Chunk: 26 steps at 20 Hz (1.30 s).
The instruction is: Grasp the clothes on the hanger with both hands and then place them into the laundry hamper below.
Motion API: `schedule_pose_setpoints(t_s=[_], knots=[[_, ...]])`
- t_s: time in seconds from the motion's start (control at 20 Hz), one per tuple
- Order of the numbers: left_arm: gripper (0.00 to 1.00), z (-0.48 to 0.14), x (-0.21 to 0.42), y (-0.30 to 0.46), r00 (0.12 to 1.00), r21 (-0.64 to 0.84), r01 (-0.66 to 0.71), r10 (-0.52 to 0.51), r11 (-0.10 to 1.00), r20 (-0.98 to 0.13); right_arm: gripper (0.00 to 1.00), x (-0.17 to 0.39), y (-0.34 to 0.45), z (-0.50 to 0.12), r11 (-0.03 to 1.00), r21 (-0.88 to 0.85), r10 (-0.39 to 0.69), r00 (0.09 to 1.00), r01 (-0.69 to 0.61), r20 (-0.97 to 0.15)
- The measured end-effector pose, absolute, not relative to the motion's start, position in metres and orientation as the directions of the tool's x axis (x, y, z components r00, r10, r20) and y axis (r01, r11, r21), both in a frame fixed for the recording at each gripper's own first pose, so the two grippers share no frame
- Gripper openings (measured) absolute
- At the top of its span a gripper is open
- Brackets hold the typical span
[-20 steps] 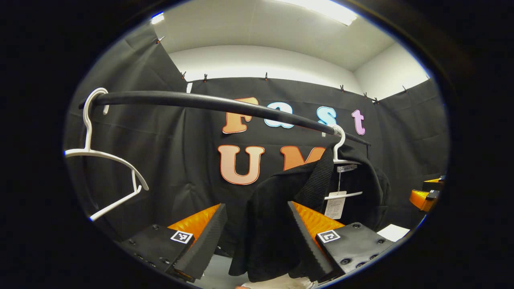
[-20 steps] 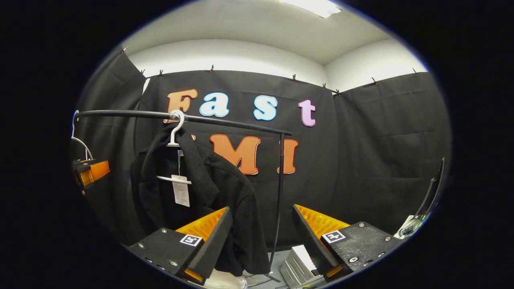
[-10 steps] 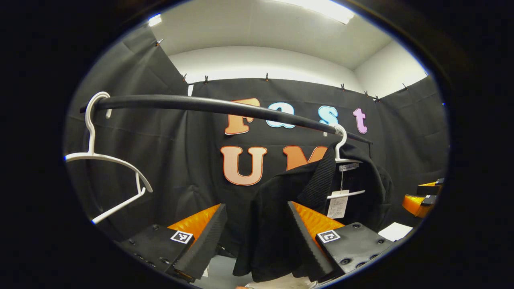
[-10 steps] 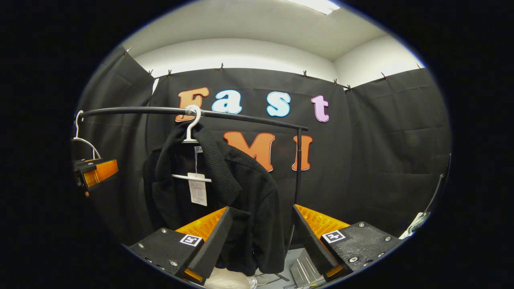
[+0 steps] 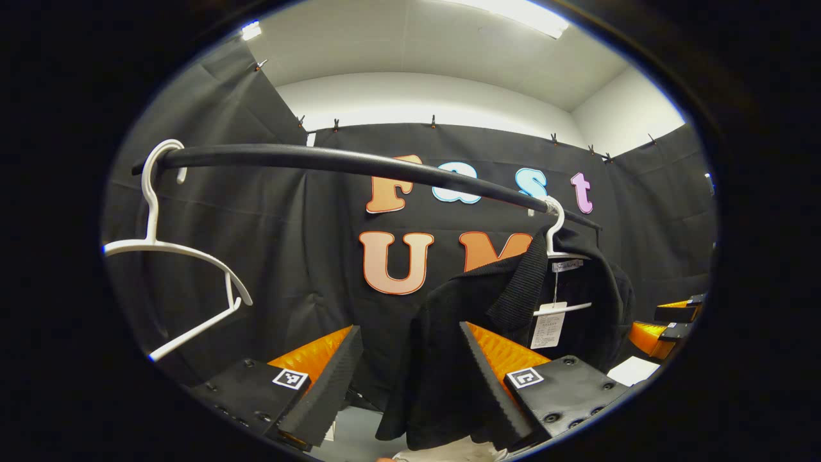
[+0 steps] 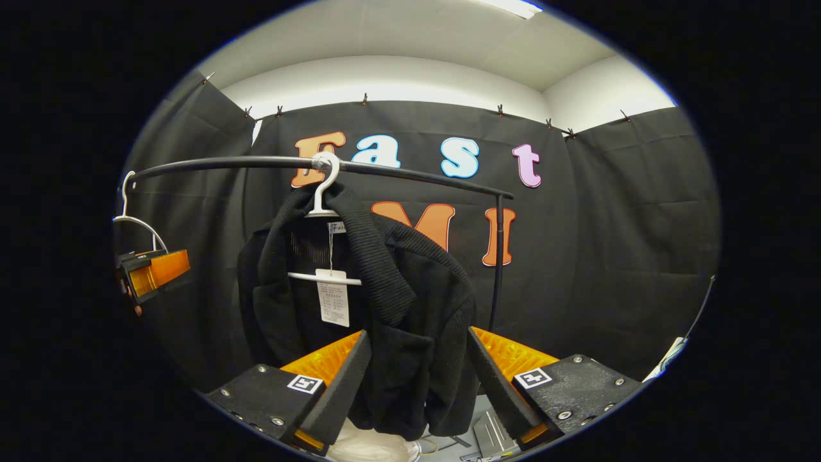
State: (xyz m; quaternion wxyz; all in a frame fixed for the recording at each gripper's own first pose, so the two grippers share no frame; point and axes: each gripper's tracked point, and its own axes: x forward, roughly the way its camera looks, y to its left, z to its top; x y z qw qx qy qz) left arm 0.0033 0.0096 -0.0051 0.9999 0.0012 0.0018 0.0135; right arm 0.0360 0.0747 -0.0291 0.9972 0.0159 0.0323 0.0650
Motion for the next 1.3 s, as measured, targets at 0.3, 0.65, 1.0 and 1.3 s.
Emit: schedule_pose_setpoints(t_s=[0.3, 0.65, 1.0, 1.3], knots=[[0.93, -0.013, 0.000, 0.008, 0.999, 0.004, -0.024, 0.024, 1.000, -0.023, 0.93, 0.042, 0.090, -0.039, 0.988, 0.033, 0.150, 0.985, -0.148, -0.082], [0.96, -0.013, -0.013, 0.009, 0.999, 0.002, -0.020, 0.020, 1.000, -0.026, 0.93, 0.051, 0.090, -0.060, 0.994, 0.022, 0.110, 0.987, -0.108, -0.117], [0.93, -0.019, -0.025, 0.015, 0.998, 0.005, -0.034, 0.034, 0.999, -0.044, 0.93, 0.081, 0.109, -0.084, 0.991, 0.072, 0.122, 0.982, -0.113, -0.143], [0.93, -0.017, -0.033, 0.027, 0.998, 0.007, -0.054, 0.054, 0.999, -0.040, 0.93, 0.116, 0.108, -0.098, 0.993, 0.104, 0.075, 0.984, -0.059, -0.164]])
